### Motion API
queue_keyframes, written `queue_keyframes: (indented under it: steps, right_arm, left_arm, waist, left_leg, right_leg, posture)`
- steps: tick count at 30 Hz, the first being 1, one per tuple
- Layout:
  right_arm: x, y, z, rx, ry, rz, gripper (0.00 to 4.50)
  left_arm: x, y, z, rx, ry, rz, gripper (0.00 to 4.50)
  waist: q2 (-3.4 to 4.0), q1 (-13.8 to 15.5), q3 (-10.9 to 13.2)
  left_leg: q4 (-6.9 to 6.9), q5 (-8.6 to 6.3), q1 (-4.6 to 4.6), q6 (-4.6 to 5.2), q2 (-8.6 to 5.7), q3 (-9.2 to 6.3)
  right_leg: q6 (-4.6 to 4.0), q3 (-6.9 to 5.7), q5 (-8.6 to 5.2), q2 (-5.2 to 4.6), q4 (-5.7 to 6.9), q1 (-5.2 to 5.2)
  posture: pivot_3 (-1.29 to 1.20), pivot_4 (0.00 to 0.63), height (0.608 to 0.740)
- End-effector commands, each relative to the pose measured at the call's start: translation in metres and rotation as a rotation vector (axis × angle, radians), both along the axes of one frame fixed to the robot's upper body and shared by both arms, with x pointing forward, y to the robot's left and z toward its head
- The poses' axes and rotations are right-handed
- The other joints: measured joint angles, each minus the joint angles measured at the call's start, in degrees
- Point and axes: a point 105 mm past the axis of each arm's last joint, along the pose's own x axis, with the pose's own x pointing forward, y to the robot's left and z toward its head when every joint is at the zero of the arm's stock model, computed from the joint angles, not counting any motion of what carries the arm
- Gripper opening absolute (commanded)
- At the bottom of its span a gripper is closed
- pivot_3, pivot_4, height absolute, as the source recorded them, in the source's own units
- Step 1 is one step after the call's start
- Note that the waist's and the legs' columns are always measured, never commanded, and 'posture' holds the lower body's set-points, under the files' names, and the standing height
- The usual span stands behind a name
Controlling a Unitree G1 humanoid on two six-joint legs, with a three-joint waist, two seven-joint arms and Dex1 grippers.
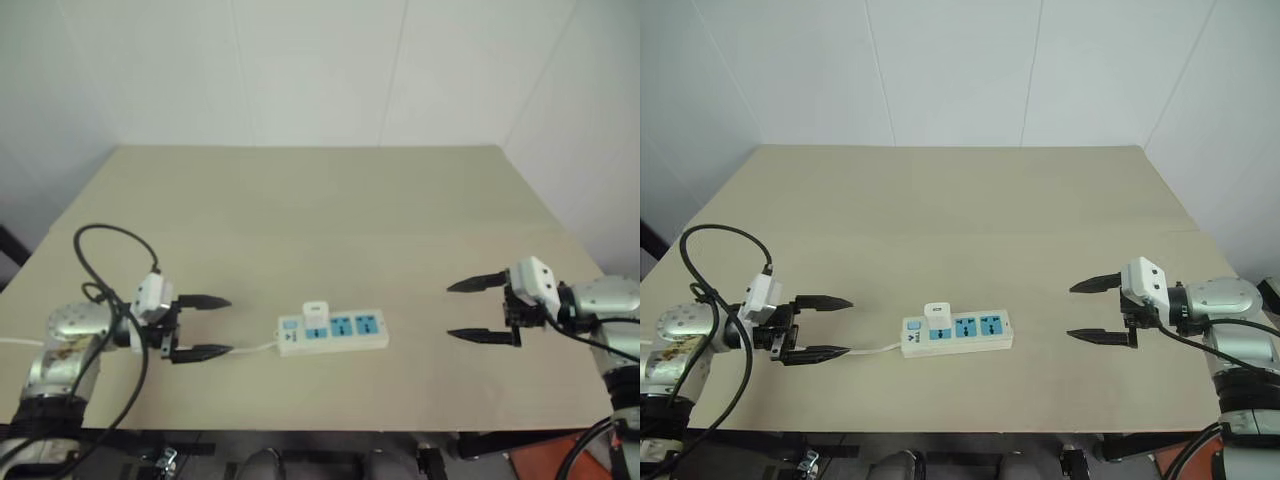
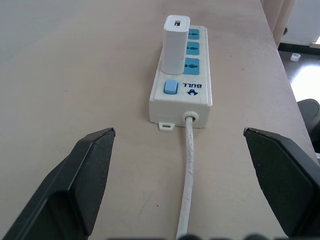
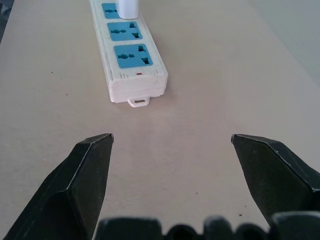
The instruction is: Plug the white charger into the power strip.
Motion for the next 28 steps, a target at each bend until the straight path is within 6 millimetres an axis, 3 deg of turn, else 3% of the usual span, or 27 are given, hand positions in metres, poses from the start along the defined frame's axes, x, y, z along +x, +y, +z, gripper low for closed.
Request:
queue_keyframes:
  steps: [1, 11, 28]
  right_arm:
    - [-0.001, -0.003, 0.012, 0.001, -0.032, -0.010, 4.50]
    - [-0.002, 0.005, 0.010, 0.016, -0.002, -0.029, 4.50]
    - [-0.007, 0.027, 0.014, 0.111, -0.024, -0.032, 4.50]
  left_arm:
    - [0.001, -0.001, 0.008, 0.011, -0.051, -0.003, 4.48]
    - [0.002, 0.002, 0.016, -0.011, -0.111, -0.001, 4.48]
    - [-0.001, -0.001, 0.013, -0.012, -0.045, -0.052, 4.48]
  waist:
    - [0.00, 0.1, 0.0]
    - [0.00, 0.1, 0.0]
    - [0.00, 0.1, 0.0]
  left_leg:
    - [0.00, 0.00, 0.00, 0.00, 0.00, 0.00]
    - [0.00, 0.00, -0.01, 0.00, 0.00, 0.00]
    - [0.03, 0.00, 0.01, 0.00, 0.00, 0.00]
  right_leg:
    - [0.00, 0.00, 0.00, 0.00, 0.00, 0.00]
    - [0.01, 0.00, -0.01, 0.00, 0.00, 0.00]
    - [0.02, -0.01, -0.01, 0.01, 0.05, 0.02]
  posture:
    - [0.00, 0.150, 0.740]
    - [0.00, 0.150, 0.740]
    - [0.00, 0.150, 0.740]
